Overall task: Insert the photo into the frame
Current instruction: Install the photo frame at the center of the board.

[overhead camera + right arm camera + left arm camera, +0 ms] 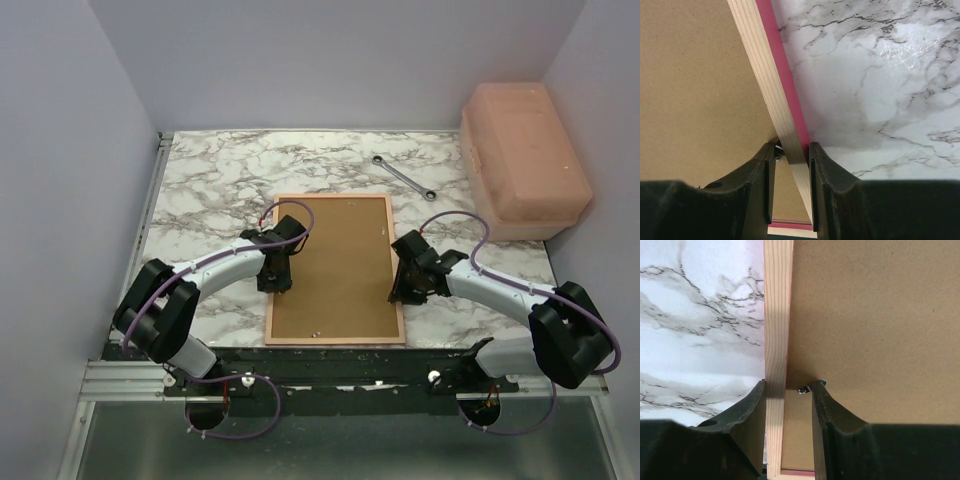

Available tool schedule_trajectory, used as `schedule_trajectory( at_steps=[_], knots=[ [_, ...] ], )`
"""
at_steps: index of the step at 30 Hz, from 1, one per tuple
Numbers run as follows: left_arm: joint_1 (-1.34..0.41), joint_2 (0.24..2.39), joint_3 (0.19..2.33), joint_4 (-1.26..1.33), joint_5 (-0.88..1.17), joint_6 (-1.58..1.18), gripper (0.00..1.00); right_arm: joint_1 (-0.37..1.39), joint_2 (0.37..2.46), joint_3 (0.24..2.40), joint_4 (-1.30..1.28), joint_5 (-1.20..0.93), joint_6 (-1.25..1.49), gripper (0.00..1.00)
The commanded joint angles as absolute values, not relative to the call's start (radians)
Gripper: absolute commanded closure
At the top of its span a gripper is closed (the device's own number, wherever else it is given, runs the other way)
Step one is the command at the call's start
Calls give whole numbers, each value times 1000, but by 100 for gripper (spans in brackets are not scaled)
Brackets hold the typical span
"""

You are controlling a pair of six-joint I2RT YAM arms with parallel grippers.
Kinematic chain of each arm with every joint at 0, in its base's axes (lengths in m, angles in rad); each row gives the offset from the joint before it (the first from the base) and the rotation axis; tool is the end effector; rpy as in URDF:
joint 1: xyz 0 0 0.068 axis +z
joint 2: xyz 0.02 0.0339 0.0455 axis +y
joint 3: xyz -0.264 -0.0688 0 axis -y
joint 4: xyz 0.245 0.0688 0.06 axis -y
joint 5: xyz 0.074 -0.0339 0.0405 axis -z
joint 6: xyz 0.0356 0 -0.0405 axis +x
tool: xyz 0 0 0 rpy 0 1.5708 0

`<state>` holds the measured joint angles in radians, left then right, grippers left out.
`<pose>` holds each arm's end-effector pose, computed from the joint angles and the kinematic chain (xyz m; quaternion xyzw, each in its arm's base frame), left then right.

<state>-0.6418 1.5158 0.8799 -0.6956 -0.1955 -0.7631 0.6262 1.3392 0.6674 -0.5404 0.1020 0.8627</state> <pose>0.2156 -0.1525 0.1740 -0.0715 0.9856 -0.0028 0.1533 0.1860 0.1300 0.1625 0.1250 0.9748 0.0838 0.1650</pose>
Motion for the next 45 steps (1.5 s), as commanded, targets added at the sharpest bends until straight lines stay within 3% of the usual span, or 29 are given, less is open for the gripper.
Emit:
schedule_trajectory(
  at_steps=[1, 7, 8, 10, 11, 12, 15, 21, 24, 28, 33, 34, 37, 41, 45],
  knots=[
    [-648, 1564, 874, -646, -251, -749, 100, 625, 1391, 635, -511, 160, 843, 99],
    [-649, 1533, 860, -585, -172, -737, 100, 626, 1384, 635, -524, 171, 835, 99],
    [-648, 1525, 862, -585, -172, -738, 93, 626, 1382, 636, -527, 173, 833, 99],
    [-647, 1514, 869, -589, -176, -738, 65, 625, 1377, 638, -530, 174, 828, 99],
    [-646, 1513, 875, -593, -180, -736, 56, 626, 1376, 640, -530, 174, 827, 99],
    [-646, 1520, 881, -600, -185, -736, 52, 626, 1377, 641, -530, 175, 826, 99],
    [-647, 1557, 906, -644, -225, -751, 51, 626, 1381, 644, -528, 174, 821, 99],
    [-647, 1623, 936, -703, -301, -770, 61, 626, 1393, 649, -519, 172, 813, 99],
    [-647, 1635, 940, -705, -302, -779, 80, 626, 1403, 653, -515, 167, 810, 99],
    [-647, 1631, 940, -700, -294, -783, 95, 626, 1405, 647, -508, 157, 808, 99],
    [-646, 1591, 922, -657, -250, -769, 100, 626, 1405, 643, -512, 155, 806, 99],
    [-646, 1570, 914, -647, -239, -765, 96, 626, 1403, 644, -514, 155, 807, 99],
    [-646, 1516, 892, -615, -212, -758, 66, 626, 1391, 646, -517, 156, 805, 99],
    [-648, 1492, 885, -607, -204, -749, 51, 626, 1393, 651, -521, 156, 802, 99],
    [-653, 1485, 863, -591, -204, -741, 42, 626, 1399, 649, -516, 153, 800, 99]
  ],
)
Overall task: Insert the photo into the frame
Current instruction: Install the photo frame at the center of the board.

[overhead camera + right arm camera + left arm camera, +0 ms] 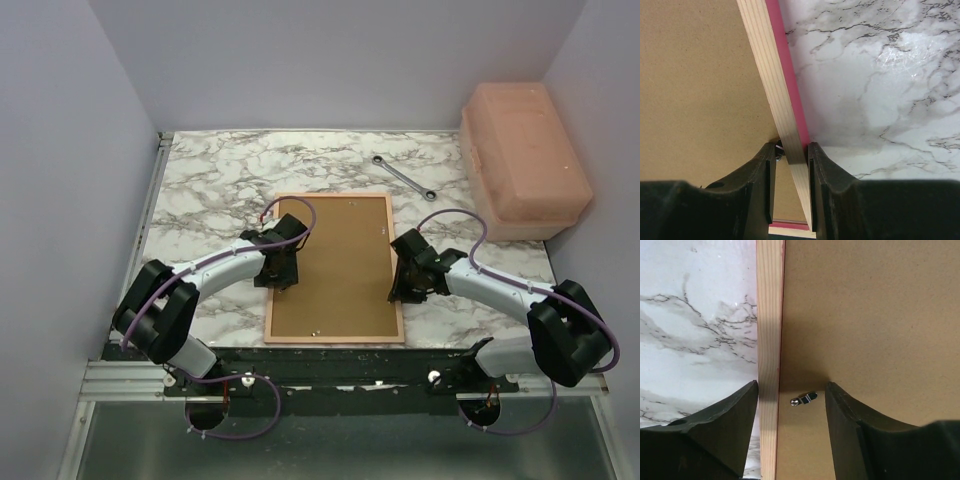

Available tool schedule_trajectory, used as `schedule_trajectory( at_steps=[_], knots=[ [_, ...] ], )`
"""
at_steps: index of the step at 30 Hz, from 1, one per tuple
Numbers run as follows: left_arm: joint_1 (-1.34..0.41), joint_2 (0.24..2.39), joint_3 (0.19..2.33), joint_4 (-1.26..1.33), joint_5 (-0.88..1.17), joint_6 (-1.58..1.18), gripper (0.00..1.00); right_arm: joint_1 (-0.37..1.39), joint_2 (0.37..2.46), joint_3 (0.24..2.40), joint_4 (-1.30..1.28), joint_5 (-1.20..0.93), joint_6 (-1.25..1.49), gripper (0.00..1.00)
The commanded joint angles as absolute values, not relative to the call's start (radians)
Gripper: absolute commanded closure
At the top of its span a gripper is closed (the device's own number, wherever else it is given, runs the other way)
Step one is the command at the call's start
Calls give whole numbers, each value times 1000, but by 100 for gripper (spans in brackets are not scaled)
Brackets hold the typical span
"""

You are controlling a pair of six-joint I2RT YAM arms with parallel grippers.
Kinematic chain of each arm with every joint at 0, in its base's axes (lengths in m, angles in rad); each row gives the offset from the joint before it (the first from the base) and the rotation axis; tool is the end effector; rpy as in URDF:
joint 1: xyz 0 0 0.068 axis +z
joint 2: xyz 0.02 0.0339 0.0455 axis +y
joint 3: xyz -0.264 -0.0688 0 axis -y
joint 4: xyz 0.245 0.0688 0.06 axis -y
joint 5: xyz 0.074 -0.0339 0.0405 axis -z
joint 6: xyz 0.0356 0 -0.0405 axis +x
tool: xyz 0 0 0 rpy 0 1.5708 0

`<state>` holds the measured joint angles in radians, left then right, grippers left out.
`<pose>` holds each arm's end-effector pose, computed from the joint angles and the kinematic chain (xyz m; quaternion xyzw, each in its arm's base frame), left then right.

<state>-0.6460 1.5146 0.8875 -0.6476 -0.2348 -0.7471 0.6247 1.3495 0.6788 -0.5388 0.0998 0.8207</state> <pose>0.2209 -0.1562 0.1780 -0.0669 0.9801 -0.0051 0.1867 0.1886 0.1316 0.1634 0.1050 0.9769 0.0819 0.1670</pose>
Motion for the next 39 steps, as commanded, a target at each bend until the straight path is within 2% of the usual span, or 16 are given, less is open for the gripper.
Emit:
schedule_trajectory(
  at_steps=[1, 4, 6, 12, 15, 19, 27, 29, 37, 39],
  knots=[
    [-653, 1488, 860, -592, -208, -741, 42, 626, 1400, 648, -516, 153, 800, 99],
    [-655, 1507, 854, -604, -227, -737, 42, 626, 1408, 650, -512, 152, 797, 99],
    [-655, 1524, 859, -621, -245, -743, 47, 626, 1412, 652, -512, 151, 799, 99],
    [-665, 1537, 866, -667, -279, -750, 68, 626, 1409, 654, -517, 150, 799, 99],
    [-672, 1528, 855, -665, -267, -752, 66, 626, 1411, 654, -517, 149, 803, 99],
    [-681, 1533, 856, -666, -257, -749, 56, 625, 1407, 647, -516, 149, 805, 99],
    [-726, 1525, 849, -666, -250, -744, 49, 625, 1406, 638, -510, 144, 808, 99],
    [-727, 1511, 840, -667, -250, -746, 50, 626, 1412, 641, -508, 139, 807, 99],
    [-730, 1541, 845, -692, -281, -753, 67, 626, 1427, 647, -499, 129, 805, 99],
    [-730, 1548, 843, -697, -281, -751, 67, 625, 1422, 647, -503, 130, 806, 99]
  ],
)
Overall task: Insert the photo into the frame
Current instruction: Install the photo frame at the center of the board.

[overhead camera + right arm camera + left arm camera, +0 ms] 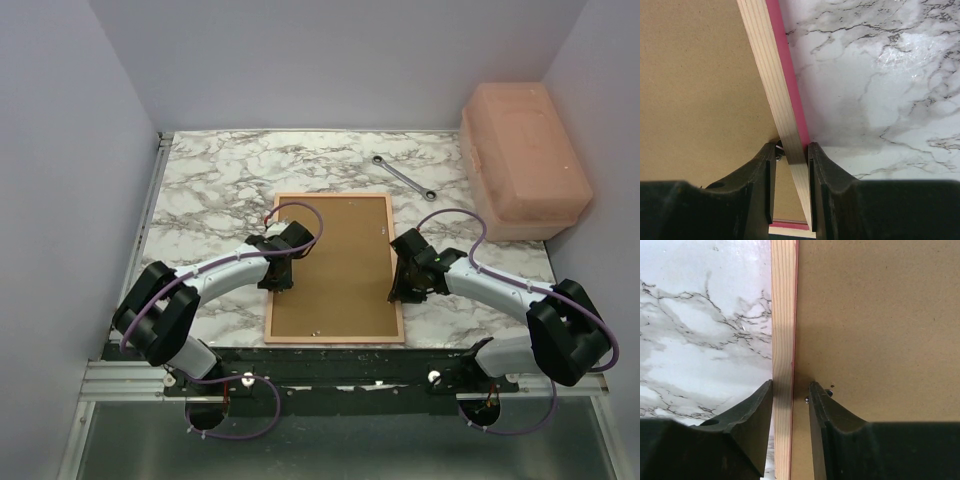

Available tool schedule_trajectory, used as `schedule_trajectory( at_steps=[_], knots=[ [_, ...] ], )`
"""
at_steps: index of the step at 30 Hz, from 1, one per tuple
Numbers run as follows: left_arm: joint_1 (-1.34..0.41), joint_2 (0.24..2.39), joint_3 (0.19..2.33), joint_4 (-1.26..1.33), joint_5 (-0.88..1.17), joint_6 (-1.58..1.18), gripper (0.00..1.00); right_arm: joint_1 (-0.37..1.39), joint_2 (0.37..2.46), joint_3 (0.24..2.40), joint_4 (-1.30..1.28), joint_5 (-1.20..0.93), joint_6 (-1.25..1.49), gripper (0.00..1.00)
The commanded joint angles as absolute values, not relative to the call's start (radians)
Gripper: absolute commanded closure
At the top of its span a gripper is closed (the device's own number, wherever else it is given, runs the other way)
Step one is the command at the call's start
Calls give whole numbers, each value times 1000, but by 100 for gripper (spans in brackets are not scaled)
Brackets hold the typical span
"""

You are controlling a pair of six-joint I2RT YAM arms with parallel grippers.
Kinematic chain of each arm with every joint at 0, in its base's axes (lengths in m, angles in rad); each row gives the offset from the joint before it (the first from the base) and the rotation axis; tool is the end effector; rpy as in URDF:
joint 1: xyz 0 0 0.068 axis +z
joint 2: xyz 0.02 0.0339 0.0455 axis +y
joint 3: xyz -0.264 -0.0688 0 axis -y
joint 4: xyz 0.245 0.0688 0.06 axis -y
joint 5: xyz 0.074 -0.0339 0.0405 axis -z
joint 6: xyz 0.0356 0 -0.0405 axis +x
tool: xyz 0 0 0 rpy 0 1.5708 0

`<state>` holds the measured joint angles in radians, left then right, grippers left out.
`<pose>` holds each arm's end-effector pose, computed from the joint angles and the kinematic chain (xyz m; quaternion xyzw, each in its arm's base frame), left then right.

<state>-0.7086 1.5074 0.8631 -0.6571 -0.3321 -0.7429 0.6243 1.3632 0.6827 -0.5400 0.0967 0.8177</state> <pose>0.2079 -0.1629 0.1740 -0.0390 0.9768 0.0346 0.2078 0.1897 0.1324 0.1615 0.1033 0.9781 0.0791 0.1622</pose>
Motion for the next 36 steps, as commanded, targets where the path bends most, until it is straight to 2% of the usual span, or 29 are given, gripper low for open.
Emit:
schedule_trajectory(
  at_steps=[1, 6, 20, 26, 33, 36],
  knots=[
    [-730, 1546, 838, -694, -279, -752, 65, 626, 1419, 644, -503, 129, 806, 99],
    [-731, 1507, 808, -667, -253, -747, 49, 626, 1413, 639, -503, 130, 810, 99],
    [-735, 1468, 766, -627, -229, -722, 49, 626, 1430, 641, -489, 116, 805, 98],
    [-735, 1470, 747, -622, -225, -719, 59, 626, 1430, 632, -485, 116, 808, 98],
    [-736, 1453, 733, -622, -212, -723, 76, 626, 1451, 640, -476, 107, 803, 98],
    [-736, 1443, 733, -624, -209, -727, 74, 626, 1455, 641, -471, 105, 804, 98]
  ],
)
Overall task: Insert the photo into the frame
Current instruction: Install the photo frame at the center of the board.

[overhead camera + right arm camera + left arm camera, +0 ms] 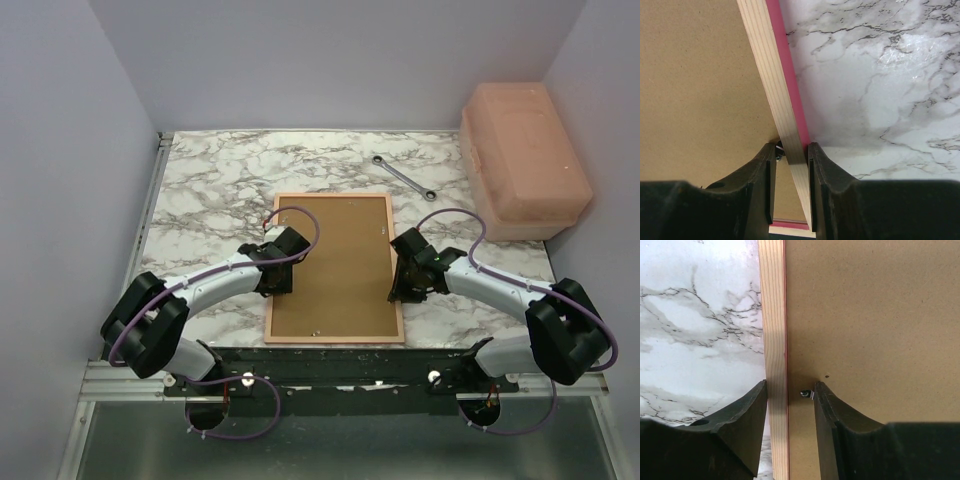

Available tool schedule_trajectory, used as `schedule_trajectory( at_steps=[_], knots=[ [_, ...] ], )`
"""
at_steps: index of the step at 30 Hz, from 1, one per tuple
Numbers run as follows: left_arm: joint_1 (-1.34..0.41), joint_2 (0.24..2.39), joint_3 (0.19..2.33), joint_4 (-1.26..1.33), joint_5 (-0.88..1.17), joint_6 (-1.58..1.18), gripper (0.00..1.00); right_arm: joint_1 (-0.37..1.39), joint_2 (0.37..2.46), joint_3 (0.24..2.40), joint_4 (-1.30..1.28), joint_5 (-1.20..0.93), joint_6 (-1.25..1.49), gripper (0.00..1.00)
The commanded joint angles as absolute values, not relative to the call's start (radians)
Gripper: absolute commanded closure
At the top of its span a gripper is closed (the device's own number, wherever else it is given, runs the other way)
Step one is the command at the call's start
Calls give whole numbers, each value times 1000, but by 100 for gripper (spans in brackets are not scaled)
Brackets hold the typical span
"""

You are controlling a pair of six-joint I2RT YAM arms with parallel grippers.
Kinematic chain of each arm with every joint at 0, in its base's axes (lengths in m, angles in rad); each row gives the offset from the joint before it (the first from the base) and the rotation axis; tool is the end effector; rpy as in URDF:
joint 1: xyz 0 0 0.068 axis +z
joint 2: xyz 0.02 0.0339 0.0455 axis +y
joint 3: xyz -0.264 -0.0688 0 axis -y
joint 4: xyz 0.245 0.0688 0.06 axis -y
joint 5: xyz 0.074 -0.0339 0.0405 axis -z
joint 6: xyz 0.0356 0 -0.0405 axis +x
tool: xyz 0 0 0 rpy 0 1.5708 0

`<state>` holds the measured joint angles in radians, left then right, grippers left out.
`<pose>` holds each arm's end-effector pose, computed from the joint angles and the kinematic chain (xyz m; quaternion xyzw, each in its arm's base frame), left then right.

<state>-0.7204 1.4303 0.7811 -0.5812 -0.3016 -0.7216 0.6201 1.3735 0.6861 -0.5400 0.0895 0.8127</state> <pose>0.1953 -0.1573 0.1728 -0.0260 0.9744 0.0007 0.2235 0.1911 0.1325 0.1602 0.1023 0.9790 0.0788 0.1577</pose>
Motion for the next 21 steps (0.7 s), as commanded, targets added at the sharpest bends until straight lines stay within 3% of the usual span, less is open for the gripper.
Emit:
schedule_trajectory(
  at_steps=[1, 6, 7, 13, 21],
  knots=[
    [-736, 1438, 733, -621, -202, -730, 72, 626, 1456, 640, -472, 104, 804, 98],
    [-722, 1424, 755, -615, -175, -755, 39, 626, 1458, 641, -470, 102, 801, 98],
    [-718, 1426, 762, -610, -167, -759, 38, 626, 1460, 641, -470, 102, 801, 98],
    [-707, 1482, 818, -641, -174, -784, 41, 626, 1465, 644, -471, 104, 795, 98],
    [-703, 1549, 838, -687, -215, -804, 66, 626, 1472, 641, -463, 102, 793, 97]
  ],
)
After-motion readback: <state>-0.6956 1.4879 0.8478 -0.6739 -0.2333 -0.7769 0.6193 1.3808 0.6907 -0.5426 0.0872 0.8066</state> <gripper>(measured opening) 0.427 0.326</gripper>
